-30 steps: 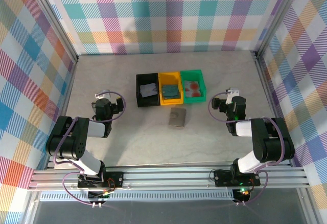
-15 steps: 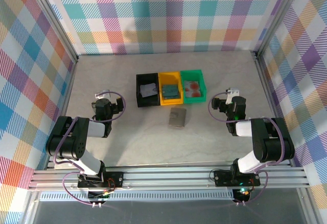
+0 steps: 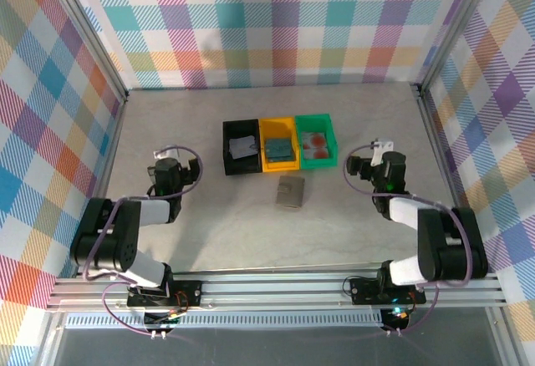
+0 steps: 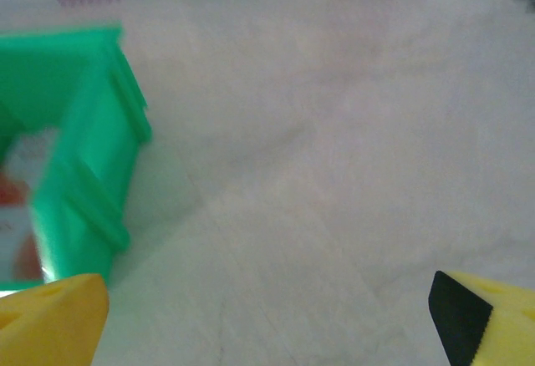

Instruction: Take the credit cards out of the card holder

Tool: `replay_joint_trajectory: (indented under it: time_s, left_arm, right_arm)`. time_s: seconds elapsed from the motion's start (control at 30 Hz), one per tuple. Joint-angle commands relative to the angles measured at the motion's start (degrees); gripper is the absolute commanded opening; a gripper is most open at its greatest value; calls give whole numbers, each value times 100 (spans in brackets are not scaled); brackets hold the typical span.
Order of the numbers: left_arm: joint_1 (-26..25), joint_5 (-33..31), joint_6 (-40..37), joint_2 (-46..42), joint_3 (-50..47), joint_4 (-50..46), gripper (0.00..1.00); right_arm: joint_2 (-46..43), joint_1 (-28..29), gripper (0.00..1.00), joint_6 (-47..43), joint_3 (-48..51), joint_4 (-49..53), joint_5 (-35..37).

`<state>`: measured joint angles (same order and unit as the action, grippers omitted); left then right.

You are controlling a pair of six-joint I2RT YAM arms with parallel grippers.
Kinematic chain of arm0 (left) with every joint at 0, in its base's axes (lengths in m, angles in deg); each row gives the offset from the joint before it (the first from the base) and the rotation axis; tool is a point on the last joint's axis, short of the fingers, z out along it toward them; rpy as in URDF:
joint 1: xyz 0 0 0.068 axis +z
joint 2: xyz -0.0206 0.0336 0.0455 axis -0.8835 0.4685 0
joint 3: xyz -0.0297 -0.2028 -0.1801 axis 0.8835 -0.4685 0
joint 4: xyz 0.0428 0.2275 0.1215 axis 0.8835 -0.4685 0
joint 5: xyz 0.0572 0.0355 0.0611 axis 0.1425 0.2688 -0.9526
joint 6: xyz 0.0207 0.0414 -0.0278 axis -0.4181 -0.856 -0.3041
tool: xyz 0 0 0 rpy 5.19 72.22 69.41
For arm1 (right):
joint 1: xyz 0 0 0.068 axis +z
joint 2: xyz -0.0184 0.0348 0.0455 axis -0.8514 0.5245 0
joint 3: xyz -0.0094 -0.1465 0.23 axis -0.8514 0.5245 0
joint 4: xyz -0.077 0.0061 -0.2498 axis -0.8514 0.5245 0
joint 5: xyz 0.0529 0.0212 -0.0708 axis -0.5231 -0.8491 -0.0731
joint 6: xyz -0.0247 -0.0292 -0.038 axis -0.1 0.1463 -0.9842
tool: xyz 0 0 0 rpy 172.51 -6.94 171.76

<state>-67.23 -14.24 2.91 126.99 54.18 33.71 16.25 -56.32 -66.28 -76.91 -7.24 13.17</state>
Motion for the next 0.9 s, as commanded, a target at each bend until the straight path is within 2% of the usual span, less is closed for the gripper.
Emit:
replay_joint_trajectory:
  time_s: [0.0,0.1,0.17,0.23,0.27,0.3,0.33,0.4,0.5,0.6,0.87]
  left_arm:
    - [-10,-168,223,-846,747,-1354,100]
    - [-11,181,848,-1665,1148,-2283,100]
    - [-10,161,1665,-2018,1632,-3381,100]
    - [-2,209,2338,-2164,2316,-4699,100]
    - [-4,335,2449,-2195,2562,-5134,100]
    - [-6,454,2754,-2252,2731,-5638,100]
    - [-10,619,2954,-2316,2819,-5899,100]
    - [-20,1270,3017,-2395,2799,-5878,100]
    - [-152,1702,3211,-2450,2740,-6047,100]
    - [-448,1766,3356,-2672,2466,-6027,100]
    - [-1626,1102,3487,-2931,2098,-6458,100]
  right_arm:
    - [-961,68,99,254,-253,816,-237]
    - [-1617,134,99,964,-587,1435,-450]
    - [-1834,125,99,2329,-1062,2377,-362]
    - [-1896,130,99,4326,-1685,4165,226]
    - [-1884,104,99,4560,-1761,4386,139]
    - [-1889,89,99,4176,-1762,4099,-339]
    - [-1907,138,99,4038,-1809,4063,-496]
    - [-1844,247,99,3939,-1865,3995,-833]
    - [-1447,752,99,3533,-2423,4902,-707]
    - [-1121,1278,100,3203,-2937,5805,-303]
    - [-556,2436,90,3183,-3250,6628,6]
